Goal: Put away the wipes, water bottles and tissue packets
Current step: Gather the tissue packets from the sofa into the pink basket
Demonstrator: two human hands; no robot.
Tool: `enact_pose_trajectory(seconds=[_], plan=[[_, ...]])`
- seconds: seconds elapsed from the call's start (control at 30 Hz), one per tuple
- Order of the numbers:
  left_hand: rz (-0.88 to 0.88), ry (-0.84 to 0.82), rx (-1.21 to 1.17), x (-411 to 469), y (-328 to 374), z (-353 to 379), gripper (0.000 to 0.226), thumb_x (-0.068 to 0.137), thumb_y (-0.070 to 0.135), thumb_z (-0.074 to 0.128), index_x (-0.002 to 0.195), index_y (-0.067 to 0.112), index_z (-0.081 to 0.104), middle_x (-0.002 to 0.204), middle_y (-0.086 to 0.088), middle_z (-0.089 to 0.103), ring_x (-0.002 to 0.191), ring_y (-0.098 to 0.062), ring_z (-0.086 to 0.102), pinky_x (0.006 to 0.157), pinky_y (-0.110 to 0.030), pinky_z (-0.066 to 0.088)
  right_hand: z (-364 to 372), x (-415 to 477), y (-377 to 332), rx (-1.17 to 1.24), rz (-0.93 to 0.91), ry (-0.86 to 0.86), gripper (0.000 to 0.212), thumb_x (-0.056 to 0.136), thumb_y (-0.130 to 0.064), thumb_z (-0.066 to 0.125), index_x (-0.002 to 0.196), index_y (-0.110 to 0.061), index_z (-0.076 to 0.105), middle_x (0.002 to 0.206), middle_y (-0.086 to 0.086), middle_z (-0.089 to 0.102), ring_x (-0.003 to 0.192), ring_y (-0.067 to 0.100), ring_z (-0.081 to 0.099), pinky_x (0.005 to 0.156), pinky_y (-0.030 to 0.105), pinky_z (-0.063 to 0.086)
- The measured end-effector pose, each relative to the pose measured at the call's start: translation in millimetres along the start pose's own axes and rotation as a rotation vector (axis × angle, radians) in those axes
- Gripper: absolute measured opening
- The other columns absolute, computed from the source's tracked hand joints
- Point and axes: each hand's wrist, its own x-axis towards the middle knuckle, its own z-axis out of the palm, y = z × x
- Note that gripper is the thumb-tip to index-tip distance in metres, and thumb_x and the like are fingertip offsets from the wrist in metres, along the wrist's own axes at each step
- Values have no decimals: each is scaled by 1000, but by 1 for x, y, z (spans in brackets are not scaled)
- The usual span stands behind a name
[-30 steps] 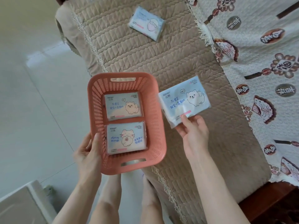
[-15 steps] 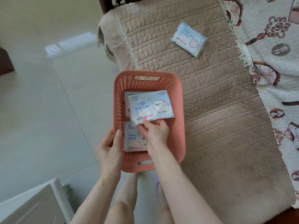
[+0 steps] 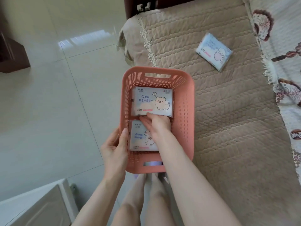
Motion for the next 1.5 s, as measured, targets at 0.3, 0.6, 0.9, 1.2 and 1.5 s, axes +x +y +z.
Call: enact_pose_trajectory(seconds=[0.3, 0.6, 0.9, 1.2, 1.5], plan=[[-1, 52, 5, 22, 17, 23, 19, 97, 15, 55, 97, 21, 73, 91, 2, 76, 82, -13, 68, 72, -23, 57, -18, -23, -52, -186, -260, -27, 38, 90, -5, 63, 126, -2, 51, 114, 17, 64, 92, 19, 68, 73, 25, 58], [14, 60, 39, 64, 51, 68, 22, 97, 18, 55, 90, 26, 74, 88, 7, 76, 78, -11, 66, 70, -22, 55, -44, -2, -167, -21, -537, 96, 9, 93, -7, 60, 100, -11, 58, 91, 9, 66, 74, 12, 67, 68, 27, 59], [44, 66, 83, 104, 84, 118, 25, 97, 23, 56, 89, 37, 75, 89, 12, 76, 74, -3, 69, 63, -18, 56, -46, 92, -228, 28, -315, 223, 14, 92, -9, 61, 103, -12, 53, 94, 6, 61, 90, 20, 62, 75, 30, 56], [19, 54, 113, 127, 97, 144, 18, 96, 26, 57, 96, 31, 74, 92, 6, 76, 74, -8, 70, 63, -21, 57, -53, 148, -251, -126, -214, 392, 25, 86, -20, 70, 104, -11, 55, 99, 2, 63, 93, 20, 57, 101, 46, 48], [15, 37, 169, 149, 103, 160, 17, 95, 27, 58, 100, 29, 74, 94, 5, 76, 75, -8, 70, 64, -24, 58, -53, 184, -274, -290, -266, 663, 53, 81, -27, 74, 121, 1, 52, 120, 15, 61, 101, 28, 61, 89, 36, 49]])
